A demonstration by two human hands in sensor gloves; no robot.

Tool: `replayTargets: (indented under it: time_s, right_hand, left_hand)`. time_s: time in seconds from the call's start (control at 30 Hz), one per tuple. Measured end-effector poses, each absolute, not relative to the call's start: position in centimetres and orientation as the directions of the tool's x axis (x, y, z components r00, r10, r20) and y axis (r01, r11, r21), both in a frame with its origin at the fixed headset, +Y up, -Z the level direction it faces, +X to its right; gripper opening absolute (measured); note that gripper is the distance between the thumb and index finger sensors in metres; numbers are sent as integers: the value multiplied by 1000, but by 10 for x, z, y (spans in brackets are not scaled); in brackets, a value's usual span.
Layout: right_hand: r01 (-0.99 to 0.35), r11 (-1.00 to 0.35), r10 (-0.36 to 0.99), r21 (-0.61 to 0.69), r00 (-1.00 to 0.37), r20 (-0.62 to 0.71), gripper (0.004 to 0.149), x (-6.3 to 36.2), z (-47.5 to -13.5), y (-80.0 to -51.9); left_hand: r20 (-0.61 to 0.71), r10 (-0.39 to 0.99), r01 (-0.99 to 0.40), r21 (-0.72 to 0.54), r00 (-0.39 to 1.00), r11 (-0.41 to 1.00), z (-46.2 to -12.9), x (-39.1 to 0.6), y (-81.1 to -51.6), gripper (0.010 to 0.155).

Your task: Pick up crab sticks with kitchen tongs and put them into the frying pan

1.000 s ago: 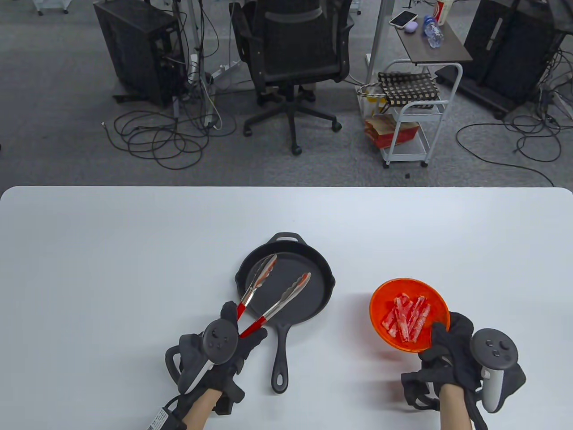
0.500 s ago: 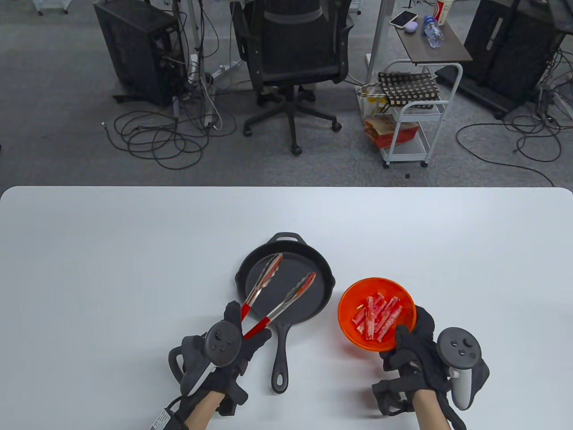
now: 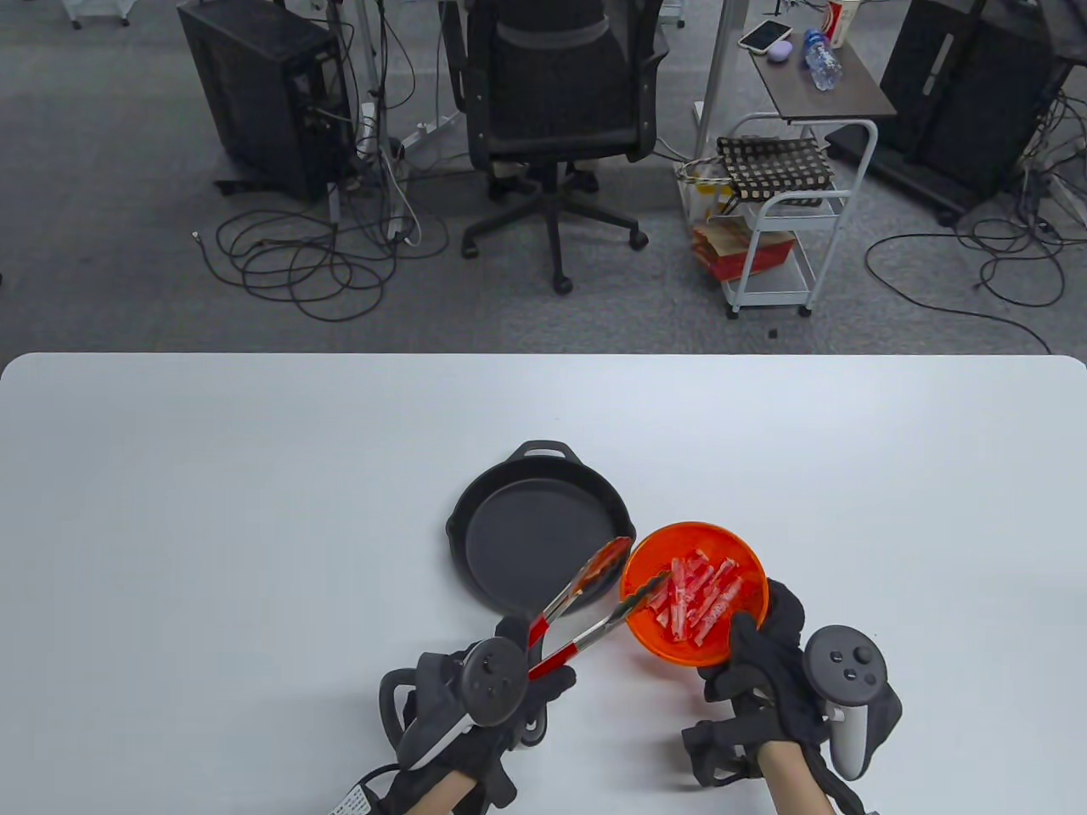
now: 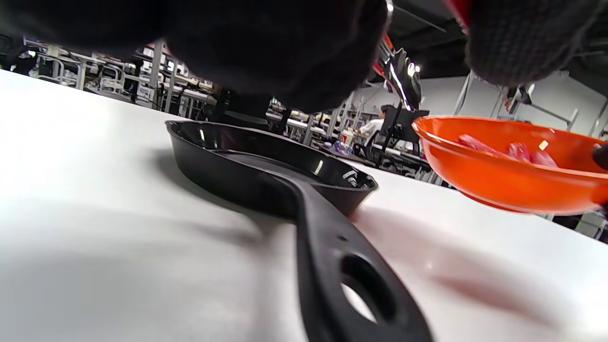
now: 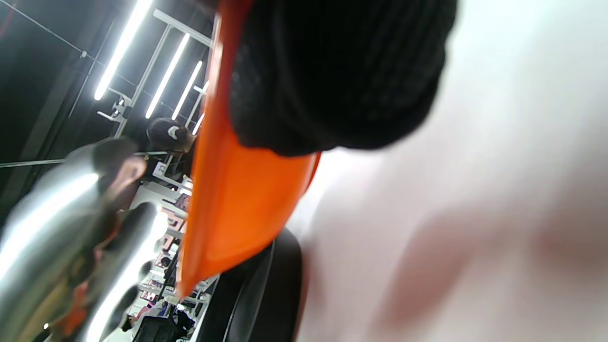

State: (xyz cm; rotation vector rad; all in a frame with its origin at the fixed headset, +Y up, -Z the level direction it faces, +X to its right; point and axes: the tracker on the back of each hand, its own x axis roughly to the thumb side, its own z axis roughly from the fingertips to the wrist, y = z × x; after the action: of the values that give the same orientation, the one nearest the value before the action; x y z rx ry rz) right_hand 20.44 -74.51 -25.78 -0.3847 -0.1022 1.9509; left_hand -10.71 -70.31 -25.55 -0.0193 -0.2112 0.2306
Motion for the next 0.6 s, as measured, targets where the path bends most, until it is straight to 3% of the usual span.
replayTargets:
  time_s: [0.23,0.6]
  right_hand:
    - [-872,-403,912,-279,-357,-204,60,205,-257,-745]
    - [-874,-377,923,-308,-326,-205,61,208,-256,-744]
  left_hand:
    - [179,148,-145,-32,973,989,-249,-73,-692,88]
    - [139,130,-118,-95,982,988,-251,-42,-684,86]
